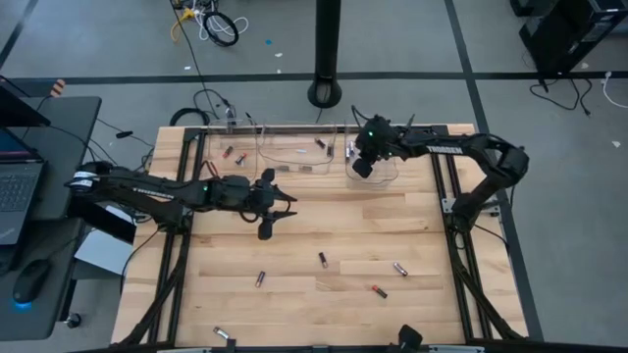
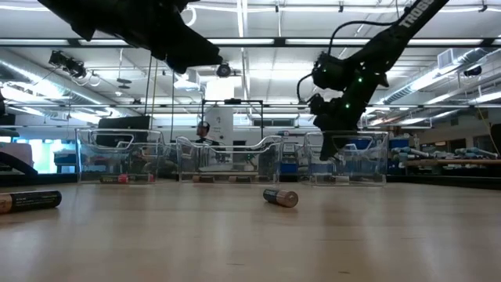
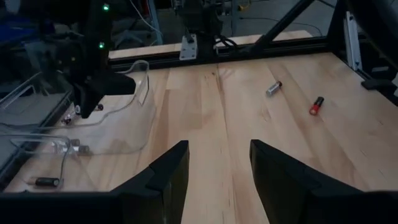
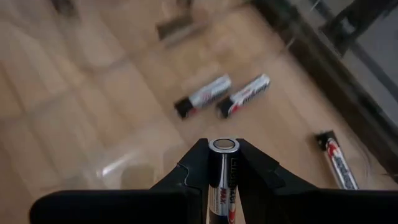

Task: Sort batteries
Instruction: Put the silver battery into the right transparent bin

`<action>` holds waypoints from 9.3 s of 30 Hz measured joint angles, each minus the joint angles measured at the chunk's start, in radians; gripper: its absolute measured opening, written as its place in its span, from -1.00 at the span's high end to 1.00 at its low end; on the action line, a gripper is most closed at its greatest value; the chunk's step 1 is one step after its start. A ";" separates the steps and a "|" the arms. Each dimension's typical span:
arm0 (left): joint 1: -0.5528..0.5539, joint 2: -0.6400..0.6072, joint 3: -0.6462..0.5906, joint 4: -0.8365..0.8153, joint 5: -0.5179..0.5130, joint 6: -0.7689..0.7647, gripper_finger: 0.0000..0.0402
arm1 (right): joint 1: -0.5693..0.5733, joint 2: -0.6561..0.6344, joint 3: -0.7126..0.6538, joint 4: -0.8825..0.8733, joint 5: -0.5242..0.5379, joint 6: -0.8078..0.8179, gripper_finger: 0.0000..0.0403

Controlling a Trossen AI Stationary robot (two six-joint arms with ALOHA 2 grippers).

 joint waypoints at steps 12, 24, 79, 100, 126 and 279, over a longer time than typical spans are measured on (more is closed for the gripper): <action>-0.001 -0.004 0.000 -0.016 -0.004 -0.003 0.12 | -0.034 0.165 0.064 -0.072 -0.004 0.107 0.68; 0.000 -0.004 0.000 -0.024 -0.005 -0.003 0.12 | -0.038 0.149 0.062 -0.082 0.011 0.139 0.44; -1.082 0.641 0.536 -0.849 0.006 -0.902 0.55 | 0.735 -0.192 0.059 -0.089 0.385 0.402 0.86; -1.077 0.668 0.508 -0.900 -0.004 -0.892 0.27 | 0.755 -0.192 0.059 -0.089 0.412 0.393 0.88; -0.947 0.628 0.459 -1.011 -0.128 -0.731 0.77 | 0.785 -0.216 0.059 -0.122 0.413 0.356 0.90; 0.112 0.256 -0.105 0.645 0.100 -0.003 0.37 | -0.077 0.141 0.060 0.024 0.078 0.136 0.66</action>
